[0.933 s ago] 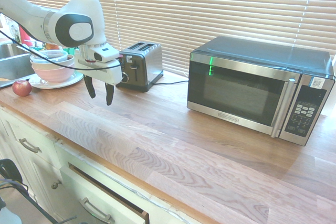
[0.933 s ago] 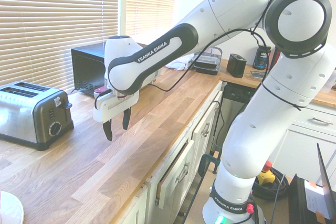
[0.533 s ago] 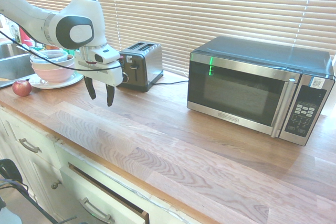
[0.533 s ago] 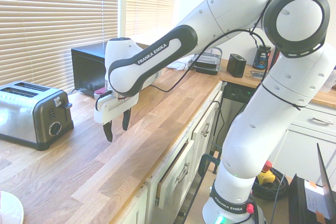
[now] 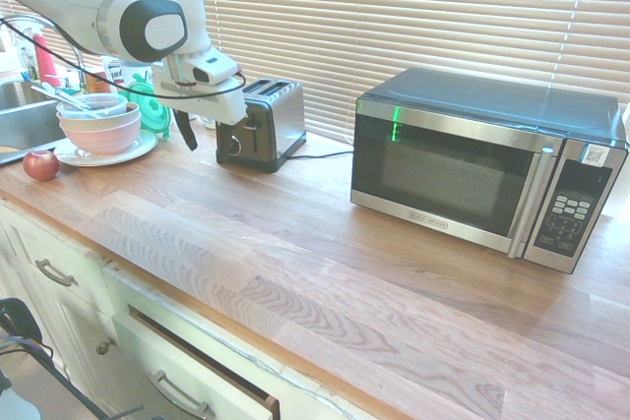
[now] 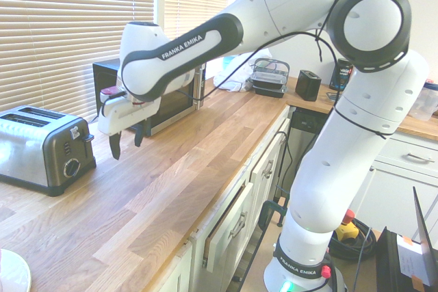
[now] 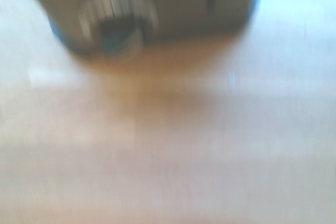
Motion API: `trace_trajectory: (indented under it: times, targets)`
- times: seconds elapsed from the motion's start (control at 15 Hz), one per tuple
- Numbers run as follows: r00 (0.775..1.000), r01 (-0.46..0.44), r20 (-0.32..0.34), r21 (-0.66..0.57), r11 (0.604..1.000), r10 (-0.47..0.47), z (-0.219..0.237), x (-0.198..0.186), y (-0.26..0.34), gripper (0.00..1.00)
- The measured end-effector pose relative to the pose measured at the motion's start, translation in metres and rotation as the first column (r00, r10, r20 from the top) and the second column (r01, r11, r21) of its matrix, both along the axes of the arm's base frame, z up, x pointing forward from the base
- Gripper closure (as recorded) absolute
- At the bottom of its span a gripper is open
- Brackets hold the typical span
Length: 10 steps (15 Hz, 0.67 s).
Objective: Press the toaster
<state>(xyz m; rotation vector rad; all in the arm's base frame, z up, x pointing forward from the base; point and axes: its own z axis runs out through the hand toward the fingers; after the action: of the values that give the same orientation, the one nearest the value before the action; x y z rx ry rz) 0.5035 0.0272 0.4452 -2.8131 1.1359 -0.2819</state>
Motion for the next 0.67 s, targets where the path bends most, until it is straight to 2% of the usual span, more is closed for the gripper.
trace_trajectory:
  times: [0.4, 0.67]
  targets:
    - [0.999, -0.048, 0.014, 0.008, 0.999, 0.048, 0.024, 0.059, 0.004, 0.0]
    - [0.997, -0.074, -0.003, 0.014, 0.997, 0.074, 0.013, 0.094, 0.014, 0.0]
